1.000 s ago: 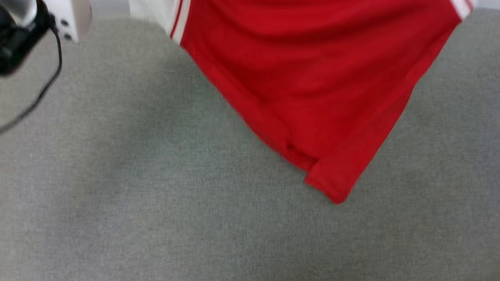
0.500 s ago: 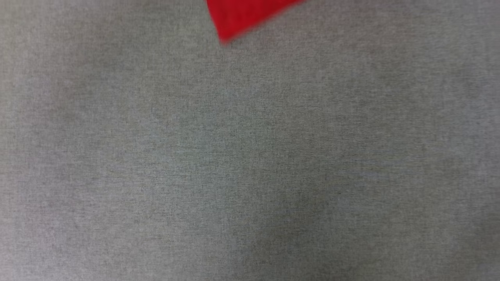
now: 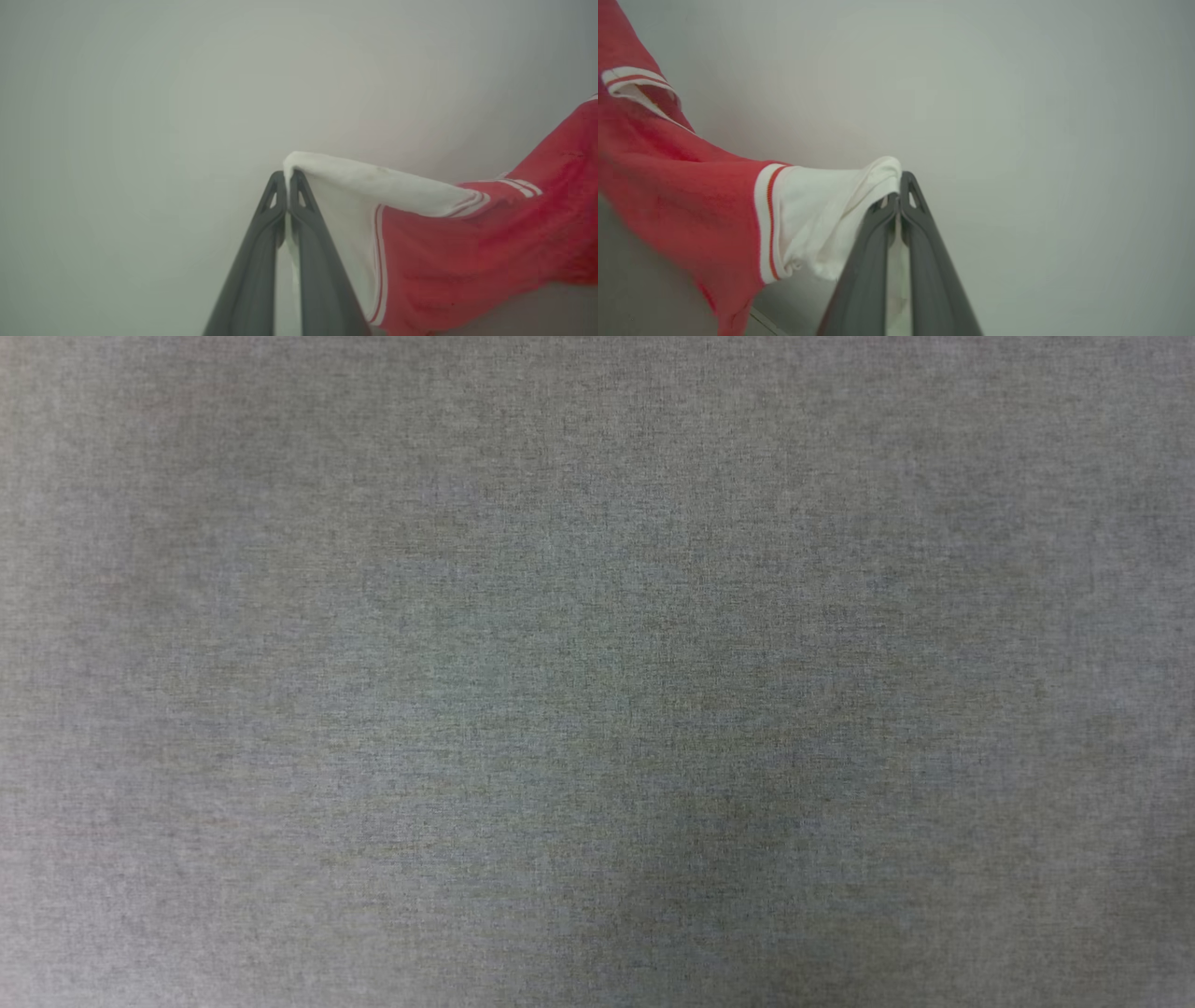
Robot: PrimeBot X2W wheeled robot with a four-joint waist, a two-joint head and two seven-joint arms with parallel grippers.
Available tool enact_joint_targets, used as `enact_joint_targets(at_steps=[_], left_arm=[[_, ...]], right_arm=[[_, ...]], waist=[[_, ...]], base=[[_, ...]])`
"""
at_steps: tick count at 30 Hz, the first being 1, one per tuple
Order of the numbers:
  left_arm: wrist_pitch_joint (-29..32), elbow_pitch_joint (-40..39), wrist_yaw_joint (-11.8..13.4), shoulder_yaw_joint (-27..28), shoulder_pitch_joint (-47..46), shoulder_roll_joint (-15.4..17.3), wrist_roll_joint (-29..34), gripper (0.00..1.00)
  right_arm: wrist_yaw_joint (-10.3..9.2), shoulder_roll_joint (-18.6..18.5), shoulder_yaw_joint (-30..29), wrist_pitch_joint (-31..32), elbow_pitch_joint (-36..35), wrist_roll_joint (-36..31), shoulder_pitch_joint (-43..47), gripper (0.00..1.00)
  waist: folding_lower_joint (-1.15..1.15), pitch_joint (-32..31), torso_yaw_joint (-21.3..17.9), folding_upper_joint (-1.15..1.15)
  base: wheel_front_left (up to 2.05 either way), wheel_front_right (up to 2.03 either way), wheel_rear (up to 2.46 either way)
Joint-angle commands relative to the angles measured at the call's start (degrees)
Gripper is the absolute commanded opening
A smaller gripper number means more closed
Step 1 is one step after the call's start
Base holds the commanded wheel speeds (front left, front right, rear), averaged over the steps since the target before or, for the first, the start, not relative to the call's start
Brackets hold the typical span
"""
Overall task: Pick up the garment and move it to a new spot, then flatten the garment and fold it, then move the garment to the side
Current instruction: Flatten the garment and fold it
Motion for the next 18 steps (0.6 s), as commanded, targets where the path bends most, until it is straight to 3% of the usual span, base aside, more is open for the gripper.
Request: enact_joint_targets(at_steps=[1, 9, 18], left_arm=[[-1.1, 1.0, -0.4, -0.4, 2.7, -0.2, -0.7, 0.0], [-7.0, 3.6, -1.4, -2.4, 16.4, 0.3, -3.9, 0.0], [-12.5, -0.2, -0.5, -3.9, 36.4, 3.7, -7.8, 0.0]], right_arm=[[-0.1, 0.9, 1.4, -1.4, 1.1, 0.9, 2.5, 0.0], [-0.1, 4.1, 8.1, -7.7, 4.0, 5.5, 14.7, 0.0], [-0.09, 2.9, 13.0, -13.4, 2.4, 9.8, 30.5, 0.0]], waist=[[-0.01, 0.0, 0.0, 0.0], [-0.01, -2.5, -0.6, 0.0], [-0.01, -9.1, -1.2, 0.0]], base=[[0.0, 0.0, 0.0], [0.0, 0.0, 0.0], [0.0, 0.0, 0.0]])
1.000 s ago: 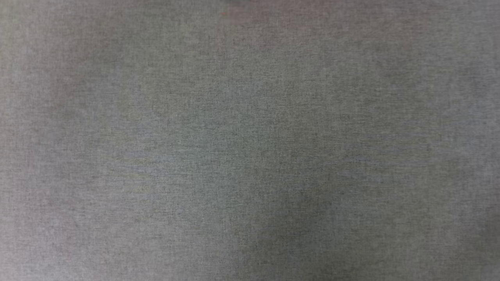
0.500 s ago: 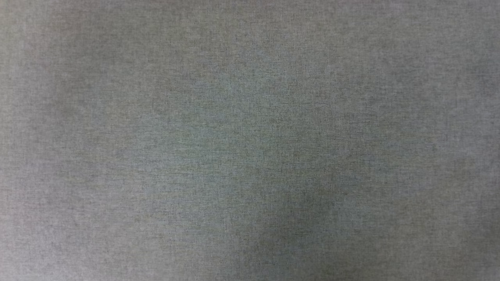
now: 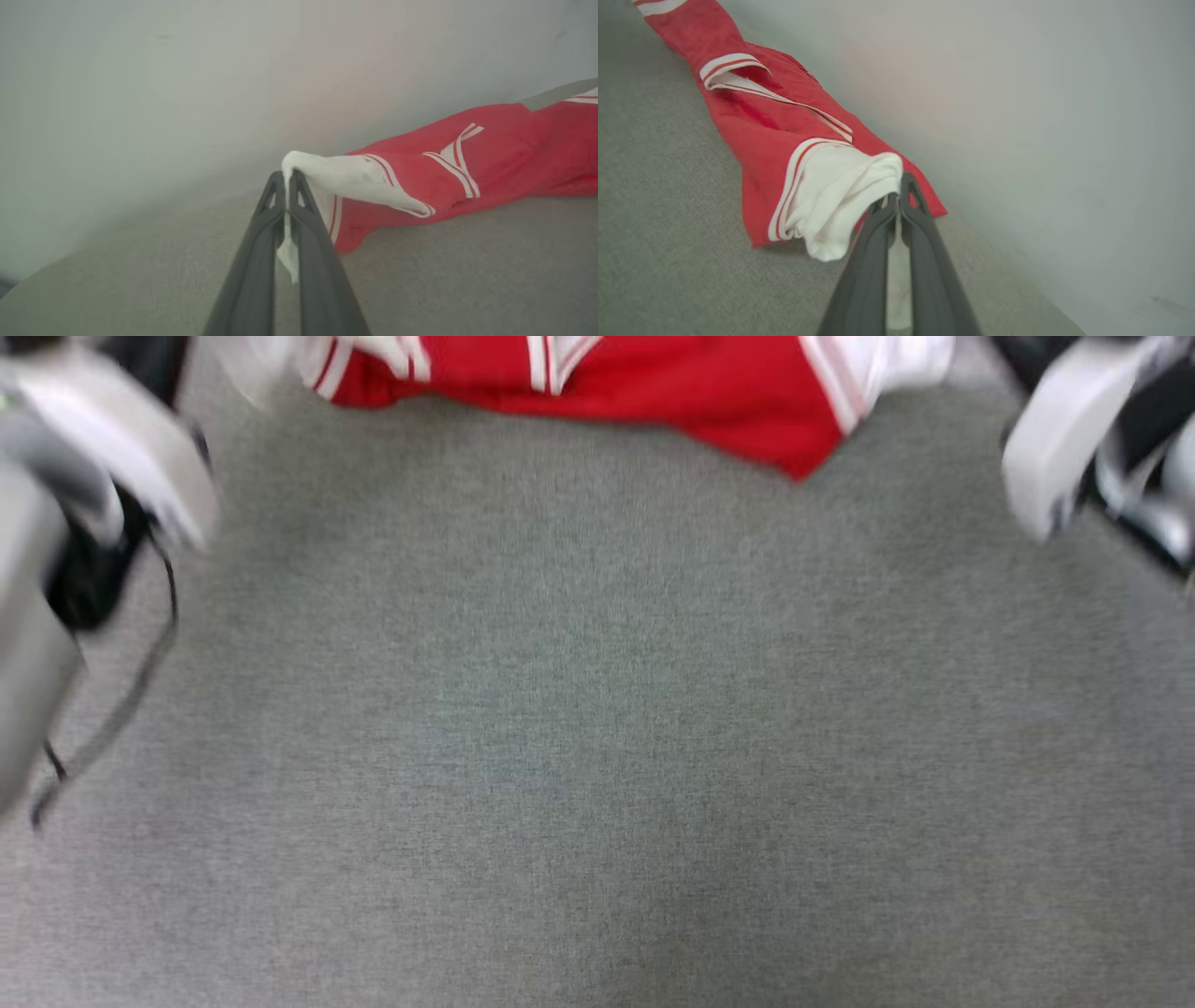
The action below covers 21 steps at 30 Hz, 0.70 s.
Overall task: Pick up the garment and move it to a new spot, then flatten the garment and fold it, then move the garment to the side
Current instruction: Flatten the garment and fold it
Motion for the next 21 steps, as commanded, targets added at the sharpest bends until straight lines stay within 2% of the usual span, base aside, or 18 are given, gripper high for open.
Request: enact_joint_targets(at_steps=[1, 5, 10, 16, 21], left_arm=[[-0.5, -1.2, 0.7, -0.3, 2.9, 0.8, -0.1, 0.0], [-1.4, -6.3, 3.5, -1.4, 13.3, 2.9, -2.1, 0.0], [-2.0, -14.4, 7.7, -2.0, 26.5, 7.2, -5.7, 0.0], [-2.1, -23.6, 13.5, -3.1, 40.7, 12.4, -10.5, 0.0], [-2.5, -30.2, 17.7, -3.7, 50.5, 15.4, -14.5, 0.0]], right_arm=[[-0.09, -0.7, 0.9, -0.6, -0.6, 0.4, 2.5, 0.0], [-0.08, -2.5, 3.5, -2.5, -3.0, 1.8, 9.9, 0.0], [-0.08, -5.1, 5.2, -3.5, -6.0, 3.3, 19.7, 0.0], [-0.08, -8.9, 3.6, -3.4, -9.7, 4.4, 31.7, 0.0], [-0.08, -11.8, 0.6, -2.4, -12.9, 4.3, 42.0, 0.0]], waist=[[0.0, -2.6, -0.2, 0.0], [0.0, -6.3, -0.8, 0.0], [0.0, -10.8, -1.4, 0.0], [0.0, -15.8, -1.5, 0.0], [0.0, -18.7, -1.4, 0.0]], base=[[0.0, 0.0, 0.0], [0.0, 0.0, 0.0], [0.0, 0.0, 0.0], [0.0, 0.0, 0.0], [0.0, 0.0, 0.0]])
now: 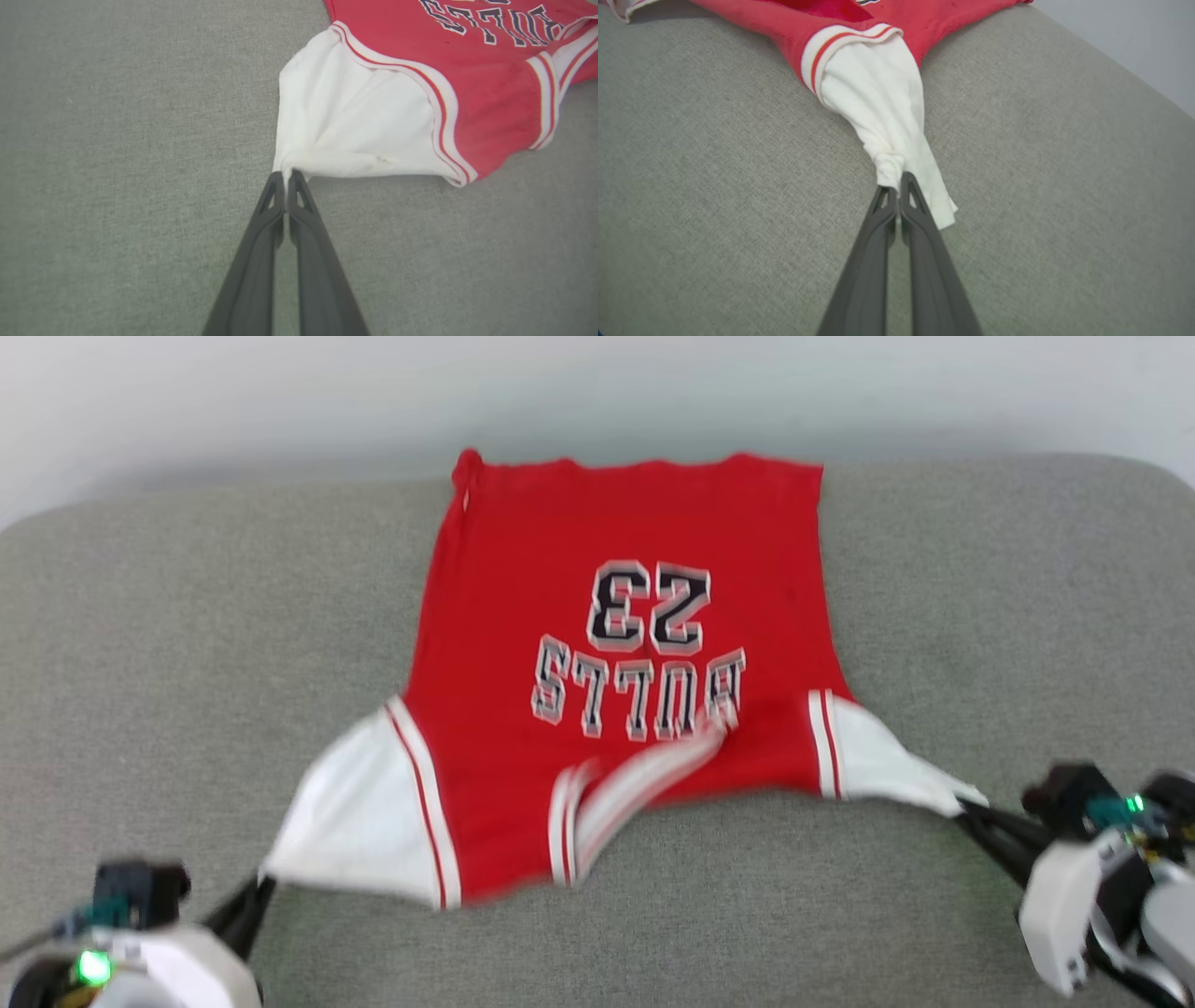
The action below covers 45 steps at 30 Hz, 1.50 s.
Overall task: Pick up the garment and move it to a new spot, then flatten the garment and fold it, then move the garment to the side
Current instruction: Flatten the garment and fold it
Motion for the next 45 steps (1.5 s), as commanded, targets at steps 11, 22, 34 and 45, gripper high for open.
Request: enact_joint_targets(at_steps=[11, 22, 34, 45], left_arm=[[-1.2, -8.4, 5.6, 1.2, 14.2, 3.1, -3.9, 0.0], [-1.4, -11.9, 7.3, 3.4, 13.7, 1.7, 0.3, 0.0], [-1.3, -18.4, 10.5, 7.3, 10.4, 1.8, 7.8, 0.0], [-0.9, -22.2, 11.9, 8.0, 3.8, 0.4, 13.1, 0.0]], right_arm=[[-0.08, -2.7, -12.1, 1.9, -6.4, -2.3, 24.0, 0.0], [-0.08, -1.0, -31.0, 5.4, -14.8, -10.8, 26.6, 1.0], [-0.08, -3.7, -51.7, 17.1, -33.9, -14.5, 13.7, 1.0], [-0.07, -2.1, -45.4, 45.0, -23.2, -8.6, -16.7, 1.0]], waist=[[0.01, -3.8, 0.9, 0.0], [0.01, -3.0, 0.5, 0.0], [0.01, 4.6, 4.5, 0.0], [0.01, 16.4, 9.8, 0.0]], base=[[0.0, 0.0, 0.0], [0.0, 0.0, 0.0], [0.0, 0.0, 0.0], [0.0, 0.0, 0.0]])
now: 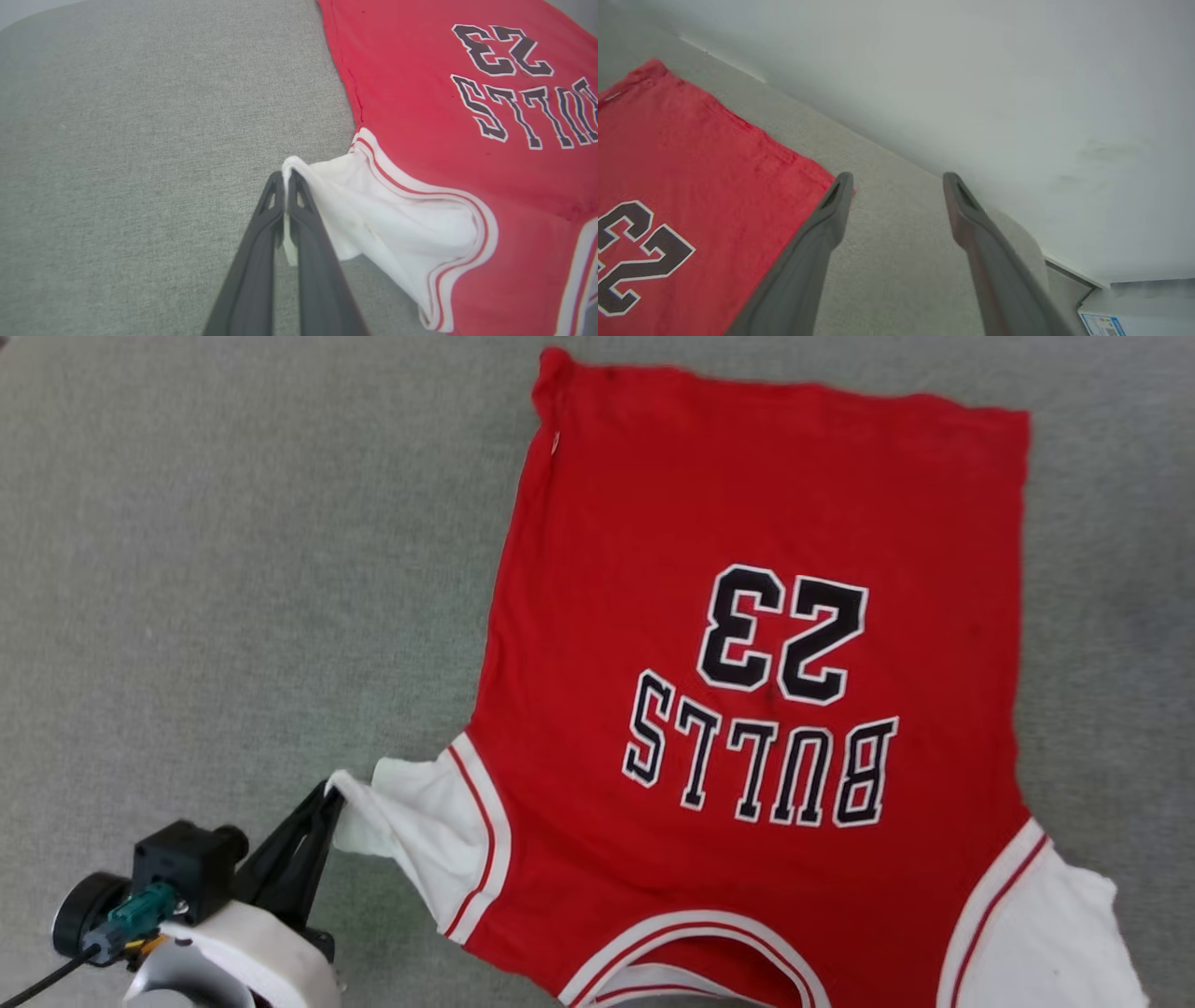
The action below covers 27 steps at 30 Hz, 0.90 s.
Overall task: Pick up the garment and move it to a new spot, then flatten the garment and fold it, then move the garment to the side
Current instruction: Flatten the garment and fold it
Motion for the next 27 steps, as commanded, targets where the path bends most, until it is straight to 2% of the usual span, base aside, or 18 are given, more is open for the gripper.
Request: enact_joint_targets(at_steps=[1, 4, 5, 8, 9, 10, 17, 24, 25, 26, 27], left_arm=[[0.1, -0.6, 0.3, 0.3, -1.6, -0.6, 0.9, 0.0], [0.3, -1.2, 0.4, 0.1, -3.4, -1.2, 2.4, 0.0], [0.3, -1.2, 0.4, 0.1, -3.4, -1.2, 2.4, 0.0], [0.4, -1.9, 0.8, -0.1, -4.9, -1.7, 3.8, 0.0], [0.5, -2.1, 0.9, -0.1, -5.4, -2.0, 4.3, 0.0], [0.7, -2.4, 1.1, -0.5, -6.7, -2.9, 5.6, 0.0], [0.8, -3.1, 1.0, -0.9, -9.3, -4.7, 7.7, 0.0], [1.1, -2.5, 1.4, -1.1, -10.1, -5.2, 8.3, 0.0], [1.2, -2.3, 1.6, -1.1, -10.1, -5.1, 8.4, 0.0], [1.2, -2.3, 1.6, -1.1, -10.1, -5.0, 8.4, 0.0], [1.2, -2.3, 1.7, -1.1, -10.0, -5.0, 8.4, 0.0]], right_arm=[[-0.07, 0.3, 1.8, 6.1, 3.0, 2.1, -3.9, 1.0], [-0.06, 0.2, 4.6, 18.0, 7.1, 5.4, -9.9, 1.0], [-0.06, 0.2, 4.6, 18.0, 7.1, 5.4, -9.9, 1.0], [-0.07, -0.7, 6.6, 25.9, 9.7, 6.2, -14.5, 1.0], [-0.07, -0.3, 6.8, 28.0, 10.7, 6.6, -15.4, 1.0], [-0.06, 1.1, 5.7, 32.8, 14.2, 6.8, -18.3, 1.0], [-0.06, 5.0, 2.5, 39.5, 19.5, 4.0, -19.1, 1.0], [-0.05, 9.4, 1.9, 40.2, 21.9, 3.5, -11.3, 1.0], [-0.05, 9.7, 2.1, 40.0, 21.5, 3.3, -10.8, 0.09], [-0.05, 9.5, 1.9, 39.8, 21.2, 3.3, -10.8, 0.0], [-0.05, 9.1, 1.6, 39.5, 21.0, 3.3, -11.1, 0.0]], waist=[[-0.01, 4.7, 2.9, 0.0], [-0.01, 7.2, 4.2, 0.0], [-0.01, 7.2, 4.2, 0.0], [-0.01, 9.9, 5.4, 0.0], [-0.01, 10.7, 5.9, 0.0], [-0.01, 13.1, 7.3, 0.0], [-0.01, 17.5, 9.8, 0.0], [-0.01, 18.7, 10.4, 0.0], [-0.01, 18.5, 10.2, 0.0], [-0.01, 18.2, 10.1, 0.0], [-0.01, 17.7, 9.9, 0.0]], base=[[0.0, 0.0, 0.0], [0.0, 0.0, 0.0], [0.0, 0.0, 0.0], [0.0, 0.0, 0.0], [0.0, 0.0, 0.0], [0.0, 0.0, 0.0], [0.0, 0.0, 0.0], [0.0, 0.0, 0.0], [0.0, 0.0, 0.0], [0.0, 0.0, 0.0], [0.0, 0.0, 0.0]])
